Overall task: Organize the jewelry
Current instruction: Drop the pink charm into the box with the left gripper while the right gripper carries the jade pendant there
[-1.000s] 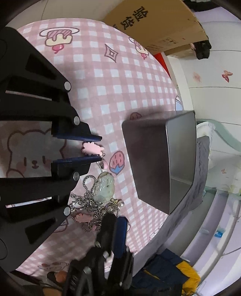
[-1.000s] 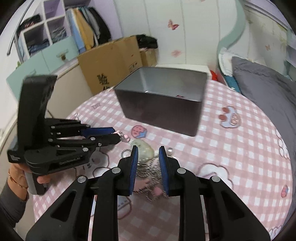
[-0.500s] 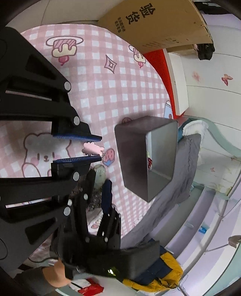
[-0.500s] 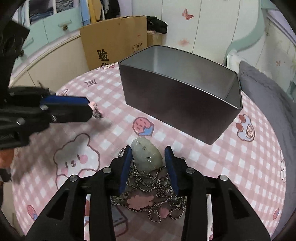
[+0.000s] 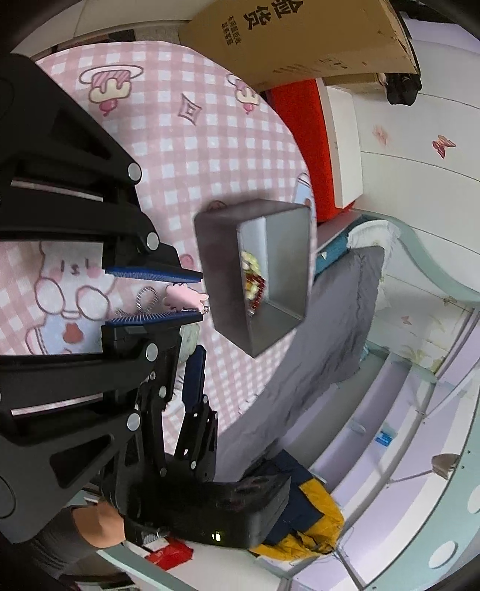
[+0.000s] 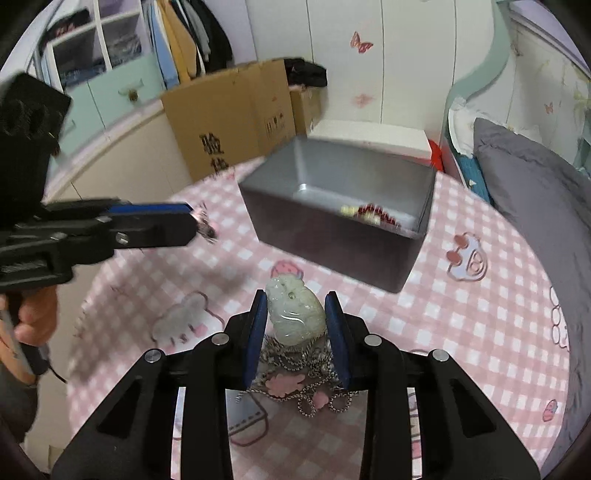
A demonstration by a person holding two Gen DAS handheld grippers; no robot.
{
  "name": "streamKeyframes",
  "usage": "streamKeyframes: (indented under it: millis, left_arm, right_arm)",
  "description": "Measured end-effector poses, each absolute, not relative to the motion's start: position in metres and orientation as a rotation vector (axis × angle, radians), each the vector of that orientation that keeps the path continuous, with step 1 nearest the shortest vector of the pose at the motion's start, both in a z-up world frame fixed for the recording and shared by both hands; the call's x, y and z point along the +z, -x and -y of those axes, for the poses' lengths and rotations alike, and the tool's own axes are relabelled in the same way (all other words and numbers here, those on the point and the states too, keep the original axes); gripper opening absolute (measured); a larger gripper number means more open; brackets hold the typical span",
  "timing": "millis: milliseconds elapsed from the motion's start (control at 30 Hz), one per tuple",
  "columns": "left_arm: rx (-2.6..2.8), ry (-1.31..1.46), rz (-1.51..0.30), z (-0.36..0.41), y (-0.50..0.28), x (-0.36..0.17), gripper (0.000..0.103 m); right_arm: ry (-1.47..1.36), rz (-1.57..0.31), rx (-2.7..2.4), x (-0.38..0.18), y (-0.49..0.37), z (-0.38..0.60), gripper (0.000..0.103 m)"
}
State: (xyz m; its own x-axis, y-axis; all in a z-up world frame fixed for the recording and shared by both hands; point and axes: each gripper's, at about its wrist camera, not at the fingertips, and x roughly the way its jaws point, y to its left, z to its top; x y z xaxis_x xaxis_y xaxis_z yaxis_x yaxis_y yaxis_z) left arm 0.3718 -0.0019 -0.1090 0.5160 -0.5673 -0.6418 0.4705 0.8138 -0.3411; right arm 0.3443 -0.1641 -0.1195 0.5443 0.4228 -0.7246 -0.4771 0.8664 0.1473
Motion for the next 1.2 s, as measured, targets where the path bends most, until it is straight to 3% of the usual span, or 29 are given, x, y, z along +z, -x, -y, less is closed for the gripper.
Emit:
streamKeyframes:
  millis: [367,1200]
  left_arm:
    - [-0.615,0.182,-0.803,0.021,-0.418,-0.089,0.016]
    - [-0.525,0.13,-0.968,0.047,-0.472,-0.132,0.017]
  right_arm:
    - [-0.041,-0.761,0.496,-0.077,-0.38,0.184,0.03]
    - [0.11,-0.874,0.446,-0.116,-0.432,0.163,0.031]
